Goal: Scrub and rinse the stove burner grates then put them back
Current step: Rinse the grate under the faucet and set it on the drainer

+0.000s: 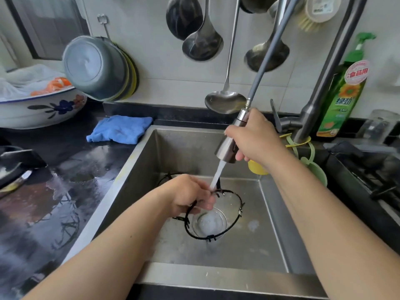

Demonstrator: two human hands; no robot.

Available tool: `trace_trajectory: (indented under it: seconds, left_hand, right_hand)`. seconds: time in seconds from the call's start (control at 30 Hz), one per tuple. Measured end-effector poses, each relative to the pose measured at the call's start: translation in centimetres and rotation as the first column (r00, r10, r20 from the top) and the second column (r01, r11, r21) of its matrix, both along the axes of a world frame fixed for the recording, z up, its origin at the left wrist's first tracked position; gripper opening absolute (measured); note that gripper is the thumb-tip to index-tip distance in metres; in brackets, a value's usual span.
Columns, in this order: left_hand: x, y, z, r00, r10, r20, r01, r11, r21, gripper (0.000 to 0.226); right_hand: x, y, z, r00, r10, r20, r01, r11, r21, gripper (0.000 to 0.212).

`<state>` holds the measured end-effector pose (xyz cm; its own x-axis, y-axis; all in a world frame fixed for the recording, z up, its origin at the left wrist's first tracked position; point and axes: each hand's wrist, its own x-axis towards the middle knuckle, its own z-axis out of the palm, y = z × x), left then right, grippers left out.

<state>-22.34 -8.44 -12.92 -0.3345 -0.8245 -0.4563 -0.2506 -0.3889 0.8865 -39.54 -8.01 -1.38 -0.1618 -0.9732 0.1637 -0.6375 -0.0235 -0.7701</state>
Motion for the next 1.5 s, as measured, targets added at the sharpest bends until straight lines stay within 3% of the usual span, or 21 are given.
trace_trajectory:
  seconds: [0.2, 0.57, 0.8, 1.03, 1.5]
  left_hand:
    - [0.2, -0.5, -0.4, 0.996, 0.083, 0.037, -0.082, 0.996, -0.021, 0.021]
    - [0.0, -0.5, -0.5, 0.993, 0.081, 0.087, -0.077, 0.996, -0.053, 0.020]
    - [0.1, -0.6, -0.4, 0.982, 0.125, 0.144, -0.108, 0.987, -0.122, 0.020]
    - [0.0, -0.5, -0.1, 0.954, 0.183, 0.236, -0.129, 0.966, -0.223, 0.024]
    - [0.1, -0.2, 0.5, 0.930, 0.205, 0.305, -0.125, 0.957, -0.262, 0.026]
  right_hand:
    - [-0.6, -0.4, 0.3, 0.999, -0.032, -0.032, 0.033, 0.999, 0.030, 0.018]
    - [-0.6, -0.9, -0.2, 1.000, -0.027, 0.014, 0.027, 1.000, 0.016, 0.022]
    - [-0.6, -0.4, 0.2, 0.998, 0.040, 0.043, -0.041, 0.998, 0.042, 0.019]
    - [-2.5, -0.3, 0.5, 0.991, -0.080, -0.106, 0.091, 0.991, 0.097, 0.029]
    - [-3.3, -0.1, 0.8, 0.976, -0.138, -0.171, 0.158, 0.981, 0.115, 0.028]
